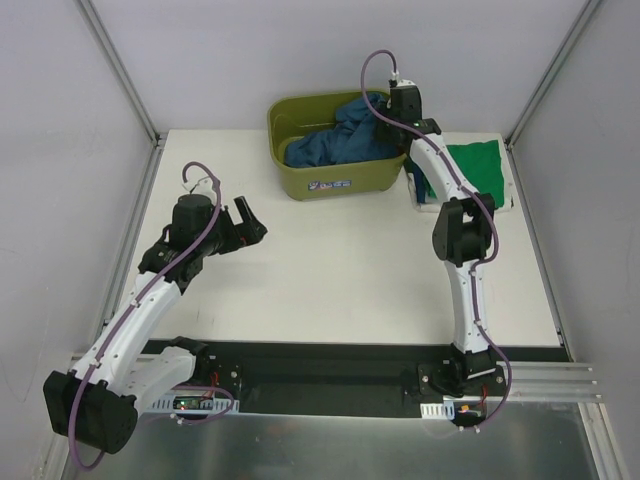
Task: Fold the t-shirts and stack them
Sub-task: Grab crumpled tshirt from bin with the right arm
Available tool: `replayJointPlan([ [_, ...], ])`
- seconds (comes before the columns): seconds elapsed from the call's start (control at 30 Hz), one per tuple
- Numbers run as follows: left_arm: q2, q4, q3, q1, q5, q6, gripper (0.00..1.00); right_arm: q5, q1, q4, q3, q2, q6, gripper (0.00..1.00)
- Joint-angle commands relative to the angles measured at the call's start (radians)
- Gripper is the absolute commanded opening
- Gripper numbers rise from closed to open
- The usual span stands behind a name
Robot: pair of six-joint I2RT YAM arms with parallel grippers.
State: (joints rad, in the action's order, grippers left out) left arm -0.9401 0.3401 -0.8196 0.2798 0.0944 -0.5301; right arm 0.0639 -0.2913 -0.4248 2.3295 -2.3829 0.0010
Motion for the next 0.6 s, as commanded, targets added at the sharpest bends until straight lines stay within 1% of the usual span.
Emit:
replayJointPlan([
  [0.0,0.026,-0.021,0.008,-0.005,-0.022,0.027,0.99,0.011,0.003,0.084,0.045,0.007,0.066,0.1],
  [0.03,0.027,-0.021,0.01,-0.005,-0.022,0.025,0.99,0.023,0.003,0.092,0.031,0.028,0.08,0.01],
  [0.1,0.03,-0.021,0.01,-0.005,-0.019,0.025,0.99,0.019,0.003,0.109,0.01,0.062,0.08,0.01],
  [0.27,0.047,-0.021,0.02,-0.005,-0.015,0.018,0.99,-0.047,-0.012,0.141,-0.033,0.221,0.045,0.01],
  [0.37,0.064,-0.021,0.033,-0.005,-0.009,0.015,0.99,-0.053,-0.052,0.159,-0.071,0.342,-0.019,0.01],
  [0.4,0.073,-0.023,0.036,-0.005,-0.009,0.015,0.99,-0.087,-0.081,0.165,-0.079,0.373,-0.039,0.0],
  [0.43,0.078,-0.023,0.04,-0.005,-0.012,0.013,0.99,-0.088,-0.094,0.173,-0.085,0.43,-0.056,0.01],
  [0.47,0.084,-0.021,0.043,-0.005,-0.016,0.013,0.99,-0.087,-0.11,0.173,-0.09,0.457,-0.09,0.01],
  [0.57,0.099,-0.021,0.056,-0.005,-0.025,0.013,0.99,-0.07,-0.169,0.207,-0.137,0.565,-0.124,0.0],
])
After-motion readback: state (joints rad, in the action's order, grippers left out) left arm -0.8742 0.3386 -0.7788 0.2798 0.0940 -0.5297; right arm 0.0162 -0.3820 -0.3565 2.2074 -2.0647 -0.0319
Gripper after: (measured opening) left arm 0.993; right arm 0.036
